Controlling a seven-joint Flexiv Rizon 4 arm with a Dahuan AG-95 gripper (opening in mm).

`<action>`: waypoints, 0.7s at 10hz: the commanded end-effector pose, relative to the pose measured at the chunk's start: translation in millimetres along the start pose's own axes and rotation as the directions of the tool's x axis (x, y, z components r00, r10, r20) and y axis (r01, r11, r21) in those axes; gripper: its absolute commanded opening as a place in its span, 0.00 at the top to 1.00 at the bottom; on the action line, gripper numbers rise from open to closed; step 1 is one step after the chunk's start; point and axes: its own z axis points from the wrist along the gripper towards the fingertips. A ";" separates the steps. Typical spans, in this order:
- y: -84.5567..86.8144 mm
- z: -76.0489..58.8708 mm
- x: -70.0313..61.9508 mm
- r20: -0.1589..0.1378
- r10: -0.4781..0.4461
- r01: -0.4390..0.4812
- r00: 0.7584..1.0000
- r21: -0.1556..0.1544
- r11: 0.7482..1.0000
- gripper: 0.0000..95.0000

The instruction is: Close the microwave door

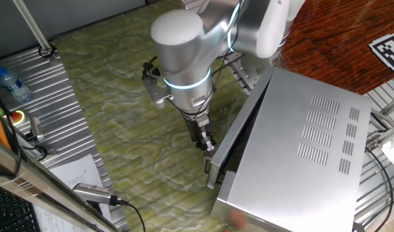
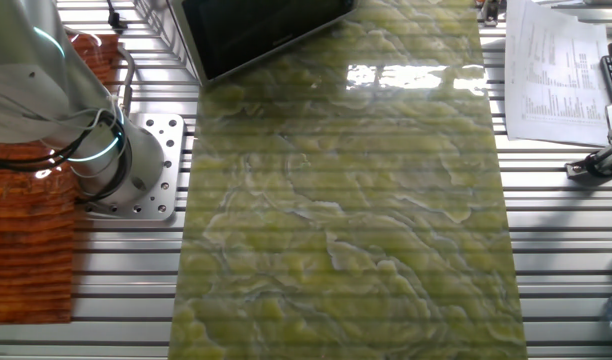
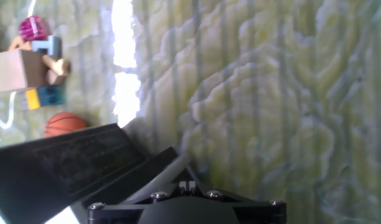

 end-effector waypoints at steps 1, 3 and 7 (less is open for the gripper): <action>6.4 3.7 0.1 0.000 0.010 -0.010 1.000 -0.012 1.000 1.00; 11.9 2.3 1.1 -0.002 0.001 -0.001 1.000 -0.041 0.999 1.00; 32.5 -1.6 0.5 -0.020 0.019 -0.020 1.000 -0.058 0.998 1.00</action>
